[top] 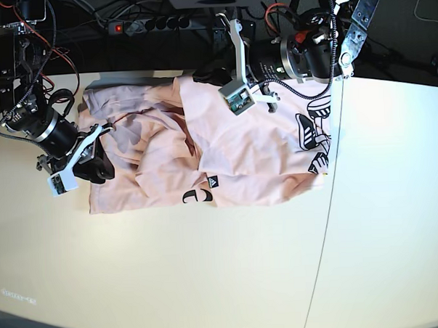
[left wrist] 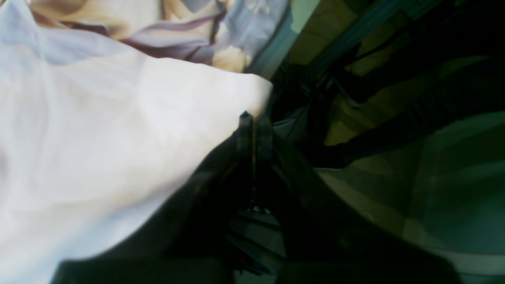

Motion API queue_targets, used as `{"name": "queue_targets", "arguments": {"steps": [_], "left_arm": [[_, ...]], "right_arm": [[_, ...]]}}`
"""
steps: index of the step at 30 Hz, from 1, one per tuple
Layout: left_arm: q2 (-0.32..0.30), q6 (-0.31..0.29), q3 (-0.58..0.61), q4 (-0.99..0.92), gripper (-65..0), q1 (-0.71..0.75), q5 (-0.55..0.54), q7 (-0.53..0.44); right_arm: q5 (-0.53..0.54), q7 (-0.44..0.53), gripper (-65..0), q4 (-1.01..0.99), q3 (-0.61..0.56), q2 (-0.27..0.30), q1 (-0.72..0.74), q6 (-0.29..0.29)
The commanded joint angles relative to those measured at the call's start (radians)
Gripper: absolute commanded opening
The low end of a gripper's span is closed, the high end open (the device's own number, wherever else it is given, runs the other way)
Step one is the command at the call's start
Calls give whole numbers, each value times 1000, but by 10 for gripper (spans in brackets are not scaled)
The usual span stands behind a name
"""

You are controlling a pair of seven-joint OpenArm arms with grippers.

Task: Fold the T-shirt properly
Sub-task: 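Grasp the shirt's folded edge with the left gripper and lift it, then lay the lifted fabric over the shirt with the left gripper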

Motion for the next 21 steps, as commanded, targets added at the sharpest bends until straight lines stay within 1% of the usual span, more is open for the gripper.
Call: {"name": "queue_targets", "arguments": {"steps": [1, 4, 5, 7, 8, 9, 14, 16, 18, 19, 20, 21], "left_arm": [[-2, -26, -11, 18, -650, -11, -19, -34], [-2, -26, -31, 18, -650, -22, -19, -47], [-2, -28, -36, 18, -614, -22, -19, -48], [-2, -29, -37, 18, -449, -22, -18, -47], [-2, -29, -37, 18, -390, -21, -19, -46], [-2, -29, -37, 18, -360, -21, -19, -47], [-2, -29, -37, 18, -357, -22, -14, -48], [-2, -29, -51, 18, -358, -25, 20, -65], [-2, -29, -90, 18, -368, -35, 58, -93], [-2, -29, -119, 18, -382, -42, 63, -104], [-2, -29, -150, 18, -414, -53, 63, -107], [-2, -29, -182, 18, -460, -66, 63, -107]], "right_arm": [[12, 23, -515, 18, 10, 16, 13, 72], [12, 23, -515, 18, 10, 16, 13, 72], [12, 23, -515, 18, 10, 16, 13, 72], [12, 23, -515, 18, 10, 16, 13, 72], [12, 23, -515, 18, 10, 16, 13, 72], [12, 23, -515, 18, 10, 16, 13, 72], [12, 23, -515, 18, 10, 16, 13, 72], [12, 23, -515, 18, 10, 16, 13, 72], [12, 23, -515, 18, 10, 16, 13, 72], [12, 23, -515, 18, 10, 16, 13, 72], [12, 23, -515, 18, 10, 16, 13, 72], [12, 23, -515, 18, 10, 16, 13, 72]]}}
